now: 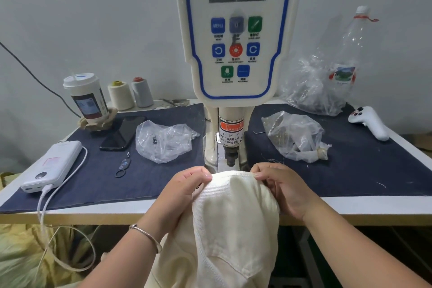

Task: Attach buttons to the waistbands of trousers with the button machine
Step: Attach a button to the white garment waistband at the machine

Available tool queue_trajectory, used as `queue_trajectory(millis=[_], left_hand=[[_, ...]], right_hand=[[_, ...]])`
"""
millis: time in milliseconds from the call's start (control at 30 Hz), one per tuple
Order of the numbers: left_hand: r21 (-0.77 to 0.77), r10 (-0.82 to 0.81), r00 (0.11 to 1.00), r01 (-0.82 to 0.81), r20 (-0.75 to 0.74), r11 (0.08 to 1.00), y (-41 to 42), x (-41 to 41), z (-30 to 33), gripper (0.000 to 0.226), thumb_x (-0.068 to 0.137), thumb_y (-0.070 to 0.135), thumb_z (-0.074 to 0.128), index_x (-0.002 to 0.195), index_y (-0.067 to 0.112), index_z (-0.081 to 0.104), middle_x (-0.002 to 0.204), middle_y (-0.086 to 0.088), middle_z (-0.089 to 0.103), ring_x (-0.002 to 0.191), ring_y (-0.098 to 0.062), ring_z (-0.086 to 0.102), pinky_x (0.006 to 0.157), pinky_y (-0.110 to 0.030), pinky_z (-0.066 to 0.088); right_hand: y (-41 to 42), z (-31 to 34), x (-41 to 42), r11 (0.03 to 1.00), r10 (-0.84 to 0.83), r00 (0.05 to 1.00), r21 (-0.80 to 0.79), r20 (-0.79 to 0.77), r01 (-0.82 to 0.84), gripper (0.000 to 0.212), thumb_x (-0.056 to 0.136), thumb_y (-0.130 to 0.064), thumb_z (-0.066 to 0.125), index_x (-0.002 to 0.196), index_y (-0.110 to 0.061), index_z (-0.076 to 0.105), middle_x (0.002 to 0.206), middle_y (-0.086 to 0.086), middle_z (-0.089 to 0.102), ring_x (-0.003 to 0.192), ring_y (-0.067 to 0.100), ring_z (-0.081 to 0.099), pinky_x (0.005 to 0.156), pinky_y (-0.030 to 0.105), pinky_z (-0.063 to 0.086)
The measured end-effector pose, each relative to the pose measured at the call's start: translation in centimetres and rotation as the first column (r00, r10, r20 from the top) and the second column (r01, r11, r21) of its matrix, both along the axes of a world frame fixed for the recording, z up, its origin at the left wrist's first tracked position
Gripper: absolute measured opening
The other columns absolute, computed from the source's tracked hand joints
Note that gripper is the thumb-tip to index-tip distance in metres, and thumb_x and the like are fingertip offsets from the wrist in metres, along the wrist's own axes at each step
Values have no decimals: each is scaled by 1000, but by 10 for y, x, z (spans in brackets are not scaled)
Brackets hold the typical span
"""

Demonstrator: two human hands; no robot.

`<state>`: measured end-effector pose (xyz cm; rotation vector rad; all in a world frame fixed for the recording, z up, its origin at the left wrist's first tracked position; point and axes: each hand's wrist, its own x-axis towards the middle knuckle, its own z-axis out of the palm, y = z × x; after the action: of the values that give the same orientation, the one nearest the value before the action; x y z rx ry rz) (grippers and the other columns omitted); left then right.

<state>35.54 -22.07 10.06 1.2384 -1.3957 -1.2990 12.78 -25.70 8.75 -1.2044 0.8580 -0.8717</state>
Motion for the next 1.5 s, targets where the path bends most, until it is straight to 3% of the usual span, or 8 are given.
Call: queue_trajectory(millis=[400, 900, 1133, 1233, 1500], left_hand=[[12, -30, 994, 31, -106, 999, -1, 0, -4, 17, 76, 25, 55, 61, 19, 53, 55, 8, 42, 48, -4, 38, 47, -12, 34], [38, -28, 996, 32, -79, 999, 0, 1, -3, 17, 76, 29, 57, 64, 18, 54, 60, 4, 44, 54, -8, 39, 51, -17, 35], [34, -44, 994, 48, -103, 998, -1, 2, -5, 19, 77, 28, 58, 62, 19, 53, 59, 6, 44, 52, -6, 40, 49, -13, 36], [34, -49, 992, 54, -112, 998, -2, 3, -5, 18, 77, 27, 58, 61, 19, 53, 60, 5, 44, 52, -7, 40, 50, -14, 36], [26, -31, 995, 34, -98, 999, 0, 2, -5, 17, 75, 27, 57, 61, 19, 53, 58, 6, 41, 51, -6, 37, 48, -13, 34]], right_hand=[[1, -6, 4, 994, -112, 993, 21, 23, 111, 11, 65, -18, 57, 57, -9, 55, 54, 5, 37, 52, 16, 30, 54, 30, 25], [4, -2, 5, 990, -129, 992, 52, 17, 128, 11, 64, -17, 57, 56, -9, 54, 55, 7, 40, 52, 16, 36, 57, 29, 30], [2, -5, 5, 992, -116, 993, 60, 21, 114, 12, 64, -16, 58, 58, -6, 53, 58, 8, 38, 53, 19, 34, 56, 30, 29], [2, -4, 5, 990, -120, 992, 76, 38, 117, 12, 62, -15, 59, 58, -6, 51, 60, 9, 34, 55, 22, 29, 57, 32, 20], [6, 2, 8, 988, -143, 990, 67, 15, 141, 11, 62, -16, 56, 56, -7, 52, 56, 8, 39, 52, 17, 37, 55, 27, 32]])
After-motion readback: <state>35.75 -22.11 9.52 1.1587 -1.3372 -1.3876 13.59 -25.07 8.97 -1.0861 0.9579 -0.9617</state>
